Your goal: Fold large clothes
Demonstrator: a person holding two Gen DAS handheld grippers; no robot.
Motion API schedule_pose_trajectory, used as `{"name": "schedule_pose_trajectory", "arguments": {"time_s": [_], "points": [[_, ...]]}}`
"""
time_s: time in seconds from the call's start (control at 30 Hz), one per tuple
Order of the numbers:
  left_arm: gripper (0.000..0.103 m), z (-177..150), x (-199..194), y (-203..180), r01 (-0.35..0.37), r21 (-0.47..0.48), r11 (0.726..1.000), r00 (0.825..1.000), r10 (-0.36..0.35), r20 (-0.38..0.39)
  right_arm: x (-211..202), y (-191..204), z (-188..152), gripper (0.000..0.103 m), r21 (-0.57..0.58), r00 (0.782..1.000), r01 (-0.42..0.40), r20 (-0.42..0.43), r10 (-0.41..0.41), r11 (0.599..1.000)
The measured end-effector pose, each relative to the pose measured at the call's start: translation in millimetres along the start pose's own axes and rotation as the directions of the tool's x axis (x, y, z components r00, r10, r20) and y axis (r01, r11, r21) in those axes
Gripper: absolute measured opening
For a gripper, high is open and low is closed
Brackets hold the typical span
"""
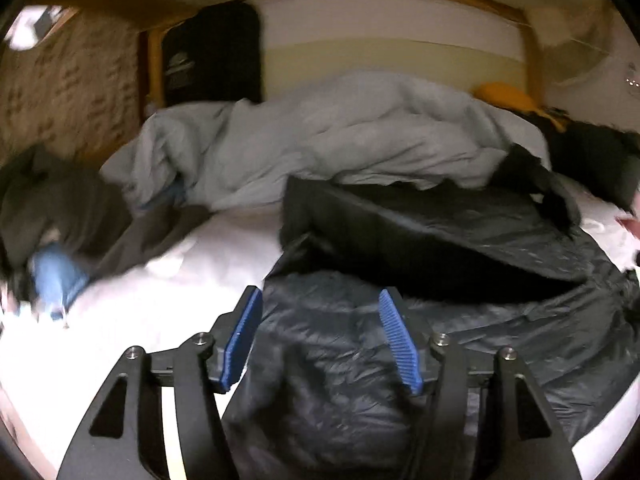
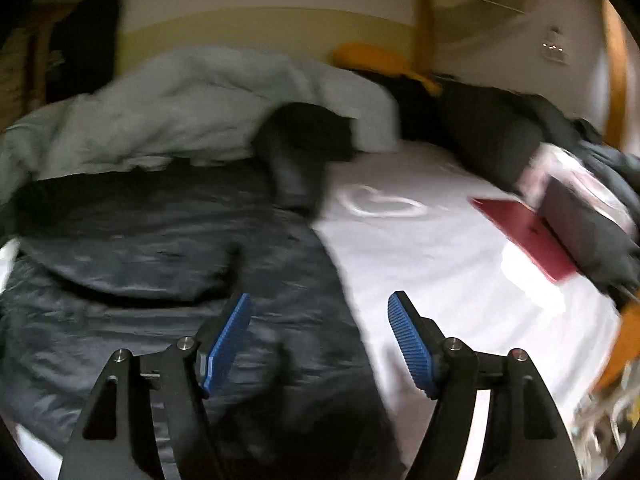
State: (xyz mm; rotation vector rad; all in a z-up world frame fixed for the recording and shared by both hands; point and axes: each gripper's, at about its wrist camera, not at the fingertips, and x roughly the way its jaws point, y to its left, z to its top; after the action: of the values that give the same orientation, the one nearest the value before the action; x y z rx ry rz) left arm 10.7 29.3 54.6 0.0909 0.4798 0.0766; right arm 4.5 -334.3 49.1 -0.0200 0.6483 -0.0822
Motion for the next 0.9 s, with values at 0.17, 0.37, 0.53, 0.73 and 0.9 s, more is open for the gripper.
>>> {"name": "schedule_pose_trajectory", "arguments": {"time_s": [0.17, 0.37, 0.53, 0.73, 0.9], "points": [[0.06, 18.2, 19.1, -15.0, 0.027, 0.083, 0.996, 0.998, -0.021, -0.065, 34.2, 58.6, 16.3, 0.072, -0.281, 0.97, -0.187, -0.204, 0.132, 0.941], [0.06, 15.3, 63.6, -5.4, 0.02, 0.078, 0.997, 0.993, -0.01, -0.12, 92.2, 93.2, 29.1, 0.072, -0.447, 0.937, -0.247, -0.335, 0.095, 0.86], [0.061, -2.4, 100.9, 22.1, -0.056, -0.019, 0.998, 0.987, 0.052, -0.15, 115.3, 88.6, 53.7, 0.011, -0.368, 0.91, -0.343, -0.359, 0.208, 0.864], [0.061, -26.0, 134.6, 37.9, -0.032, -0.126, 0.992, 0.945, -0.011, -0.328, 127.4, 56.0, 130.3, 0.009, -0.158, 0.968, -0.216, -0.161, 0.191, 0.963], [0.062, -28.3, 131.4, 37.4, -0.032, -0.117, 0.993, 0.944, -0.009, -0.331, 197.8, 47.8, 159.2, 0.009, -0.083, 0.98, -0.015, -0.197, -0.001, 0.996]]}}
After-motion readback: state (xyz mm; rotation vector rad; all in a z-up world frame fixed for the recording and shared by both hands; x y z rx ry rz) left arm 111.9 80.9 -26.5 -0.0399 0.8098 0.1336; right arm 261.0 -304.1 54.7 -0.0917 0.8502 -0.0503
